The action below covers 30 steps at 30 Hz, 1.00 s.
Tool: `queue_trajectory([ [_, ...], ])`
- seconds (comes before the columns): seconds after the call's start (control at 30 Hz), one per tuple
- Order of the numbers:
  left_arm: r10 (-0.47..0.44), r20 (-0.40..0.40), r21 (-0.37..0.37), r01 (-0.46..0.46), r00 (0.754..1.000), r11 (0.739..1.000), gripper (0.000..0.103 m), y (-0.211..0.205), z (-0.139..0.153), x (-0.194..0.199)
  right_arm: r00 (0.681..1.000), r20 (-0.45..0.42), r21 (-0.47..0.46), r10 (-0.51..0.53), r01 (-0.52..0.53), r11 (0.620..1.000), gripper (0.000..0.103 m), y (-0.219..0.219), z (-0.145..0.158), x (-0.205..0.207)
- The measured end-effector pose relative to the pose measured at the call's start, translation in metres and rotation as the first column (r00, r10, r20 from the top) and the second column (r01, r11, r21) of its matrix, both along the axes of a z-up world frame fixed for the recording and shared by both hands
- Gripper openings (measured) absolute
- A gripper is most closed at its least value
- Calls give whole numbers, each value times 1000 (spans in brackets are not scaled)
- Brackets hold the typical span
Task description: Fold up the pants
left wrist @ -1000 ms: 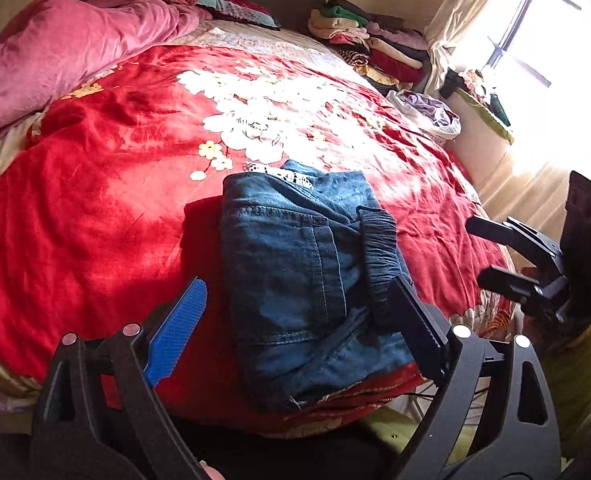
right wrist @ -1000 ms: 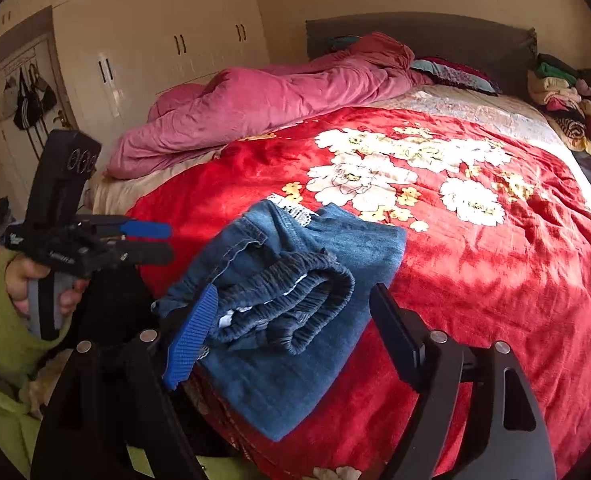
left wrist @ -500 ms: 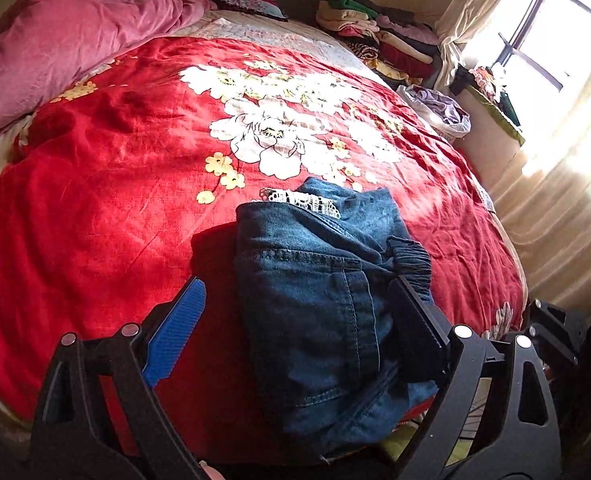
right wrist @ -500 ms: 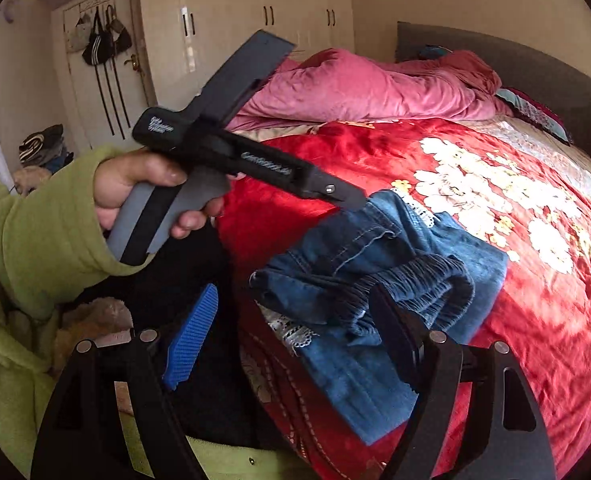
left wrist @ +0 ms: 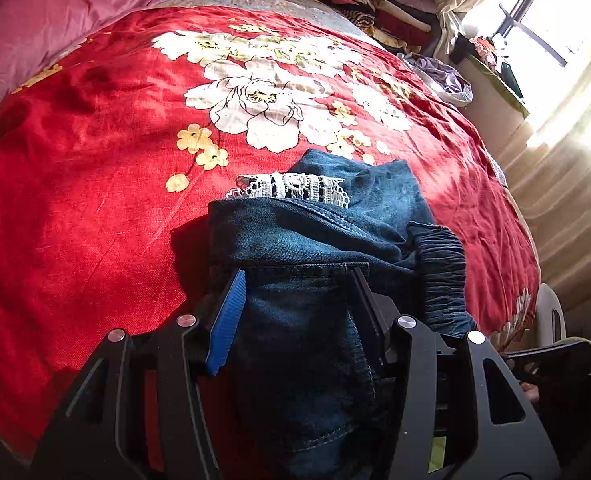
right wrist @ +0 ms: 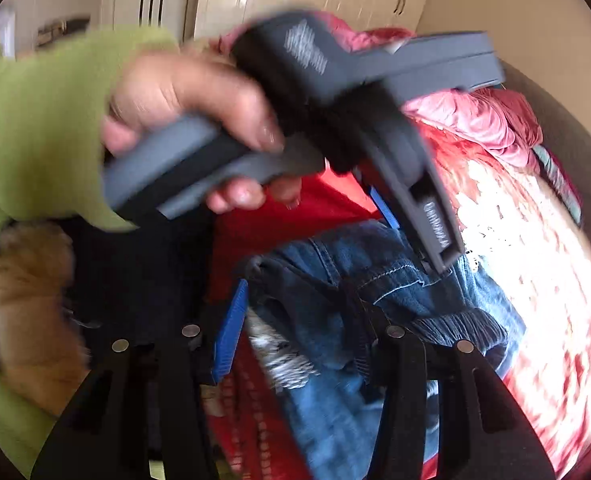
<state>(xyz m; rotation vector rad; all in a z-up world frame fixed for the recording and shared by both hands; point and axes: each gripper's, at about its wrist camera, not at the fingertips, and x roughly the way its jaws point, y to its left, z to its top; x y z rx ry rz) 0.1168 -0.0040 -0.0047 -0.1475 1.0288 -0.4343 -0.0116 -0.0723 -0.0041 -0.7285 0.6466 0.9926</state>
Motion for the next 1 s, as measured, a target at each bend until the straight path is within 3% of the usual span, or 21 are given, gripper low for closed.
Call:
queue_trajectory([
  [0.03,1,-2,-3,-1,1000,1000,44,1,-1,0,999,-33,6,12,-12,1000,20,0,-2,1],
  [0.07,-1,0,-3,1,1000,1000,45,1,-1,0,997,-69,18,23,-22,1000,15,1,-2,1],
  [0.2,-3,4,-5,3,1000,1000,46,0,-1,0,991,-105,35,84,-80,996,8,-11,5,-17],
  [0.4,6,16,-9,-6,1000,1000,48,-1,-1,-1,984,-176,38,5,2,999,8,-19,-19,-10],
  [0.67,9,24,-3,-9,1000,1000,54,-2,2,-2,982,-187,89,-32,49,995,11,-34,-8,-1],
  [0.83,10,26,-4,-9,1000,1000,56,-2,3,-3,984,-174,151,-44,71,986,27,-47,18,-9],
  [1.0,23,34,-4,-23,999,1000,58,-1,9,-7,980,-185,210,-68,107,972,36,-63,37,-10],
])
